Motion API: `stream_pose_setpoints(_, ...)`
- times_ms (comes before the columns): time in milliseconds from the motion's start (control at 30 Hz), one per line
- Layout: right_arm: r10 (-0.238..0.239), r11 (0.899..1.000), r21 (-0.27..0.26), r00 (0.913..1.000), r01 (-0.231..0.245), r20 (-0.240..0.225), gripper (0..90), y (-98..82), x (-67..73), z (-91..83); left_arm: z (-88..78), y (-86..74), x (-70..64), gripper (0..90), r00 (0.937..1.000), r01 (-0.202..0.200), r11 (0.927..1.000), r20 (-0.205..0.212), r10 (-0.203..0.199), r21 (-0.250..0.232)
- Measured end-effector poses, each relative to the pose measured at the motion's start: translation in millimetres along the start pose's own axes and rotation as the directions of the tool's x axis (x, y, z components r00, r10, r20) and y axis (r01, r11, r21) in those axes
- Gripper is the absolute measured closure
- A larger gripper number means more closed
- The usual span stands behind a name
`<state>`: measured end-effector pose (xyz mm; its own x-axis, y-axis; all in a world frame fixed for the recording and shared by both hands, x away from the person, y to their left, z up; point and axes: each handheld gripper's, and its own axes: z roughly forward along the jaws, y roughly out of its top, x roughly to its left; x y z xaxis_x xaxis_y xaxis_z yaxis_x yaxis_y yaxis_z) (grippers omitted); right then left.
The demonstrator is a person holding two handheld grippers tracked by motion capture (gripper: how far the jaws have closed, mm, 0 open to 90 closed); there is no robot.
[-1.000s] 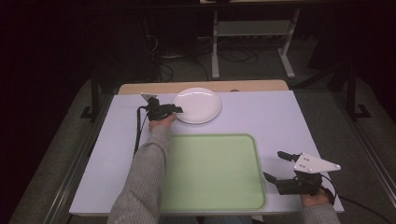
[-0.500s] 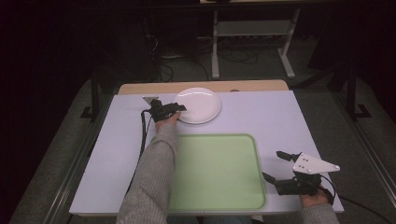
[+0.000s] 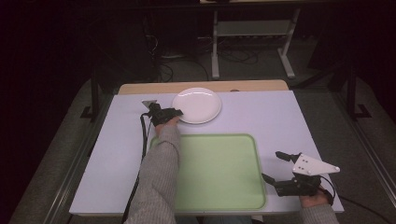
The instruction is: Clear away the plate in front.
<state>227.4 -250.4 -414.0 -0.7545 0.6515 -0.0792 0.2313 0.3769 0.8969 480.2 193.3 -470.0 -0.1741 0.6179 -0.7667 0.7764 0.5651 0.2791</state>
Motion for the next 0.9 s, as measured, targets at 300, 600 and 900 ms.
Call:
stream_pose_setpoints(300, 0.007, 1.000, -0.009, 1.0000, -0.007, -0.003, 13.5, 0.3, 0.0, 1.0, 0.2, 0.0, 5.7, 78.5, 0.9999, 0.004, 1.0000, 0.012, -0.004, -0.001)
stream_pose_setpoints(600, 0.009, 1.000, -0.011, 1.0000, -0.009, -0.003, 13.5, 0.2, -0.2, 0.8, 0.4, 0.8, 10.6, 81.4, 0.9983, 0.040, 0.9992, 0.041, -0.040, 0.005)
stream_pose_setpoints(900, 0.015, 1.000, -0.012, 0.9999, -0.015, -0.001, 13.5, -1.2, -0.8, -1.0, -1.7, -0.9, 10.3, 86.1, 0.9886, 0.122, 0.9920, 0.094, -0.118, -0.033)
